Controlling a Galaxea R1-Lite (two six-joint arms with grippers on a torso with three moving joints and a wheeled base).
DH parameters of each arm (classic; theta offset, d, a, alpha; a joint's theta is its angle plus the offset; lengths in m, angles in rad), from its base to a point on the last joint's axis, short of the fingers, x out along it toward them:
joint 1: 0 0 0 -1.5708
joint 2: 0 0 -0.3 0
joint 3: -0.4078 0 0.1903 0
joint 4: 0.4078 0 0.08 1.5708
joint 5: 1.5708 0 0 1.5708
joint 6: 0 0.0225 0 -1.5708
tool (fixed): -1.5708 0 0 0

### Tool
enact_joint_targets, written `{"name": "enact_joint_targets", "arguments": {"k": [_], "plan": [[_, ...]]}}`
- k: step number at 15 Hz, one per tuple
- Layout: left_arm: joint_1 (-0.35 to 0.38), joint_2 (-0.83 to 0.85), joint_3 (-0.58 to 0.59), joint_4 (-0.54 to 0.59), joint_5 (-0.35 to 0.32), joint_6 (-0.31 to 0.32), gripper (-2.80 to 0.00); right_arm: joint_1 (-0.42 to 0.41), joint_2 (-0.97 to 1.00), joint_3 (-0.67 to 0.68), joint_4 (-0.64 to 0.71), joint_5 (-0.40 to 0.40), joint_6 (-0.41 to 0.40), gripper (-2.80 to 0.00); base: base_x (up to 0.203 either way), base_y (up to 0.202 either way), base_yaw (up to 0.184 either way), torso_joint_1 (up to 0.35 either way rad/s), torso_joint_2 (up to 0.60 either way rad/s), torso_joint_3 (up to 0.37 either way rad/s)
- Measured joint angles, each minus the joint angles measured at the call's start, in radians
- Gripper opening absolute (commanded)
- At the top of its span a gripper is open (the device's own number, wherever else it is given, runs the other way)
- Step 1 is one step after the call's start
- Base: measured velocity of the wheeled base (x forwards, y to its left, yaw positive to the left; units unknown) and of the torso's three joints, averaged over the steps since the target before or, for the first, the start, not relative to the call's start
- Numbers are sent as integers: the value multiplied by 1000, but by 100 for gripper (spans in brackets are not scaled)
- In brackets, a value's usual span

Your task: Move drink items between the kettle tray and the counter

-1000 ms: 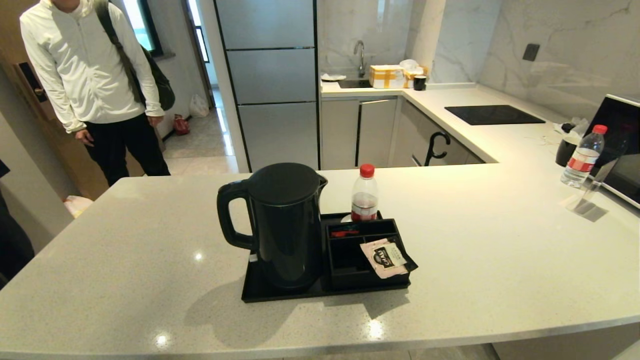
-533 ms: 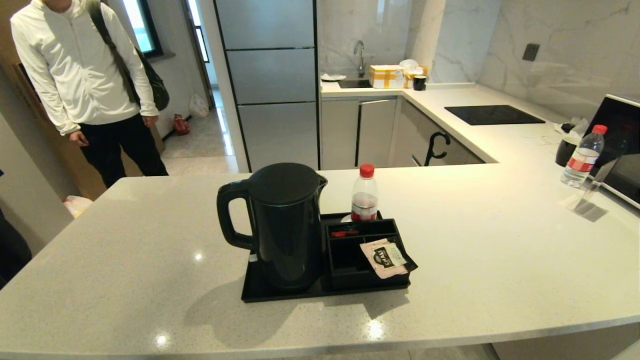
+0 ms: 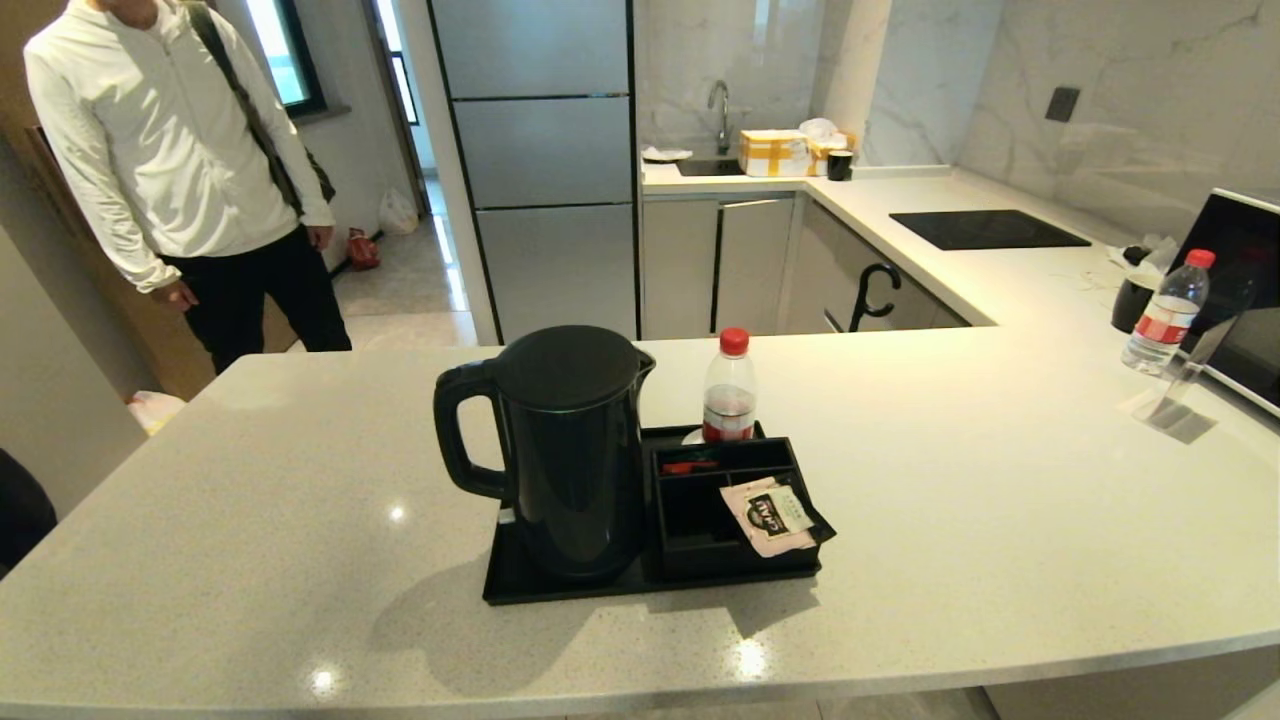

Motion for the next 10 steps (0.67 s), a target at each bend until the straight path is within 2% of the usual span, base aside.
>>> {"name": "enact_joint_targets", "arguments": {"k": [10], "plan": [[0,0,0,0,0,-2,-280,0,0,0,0,0,1,-280,0,0,0,0,0,0]]}}
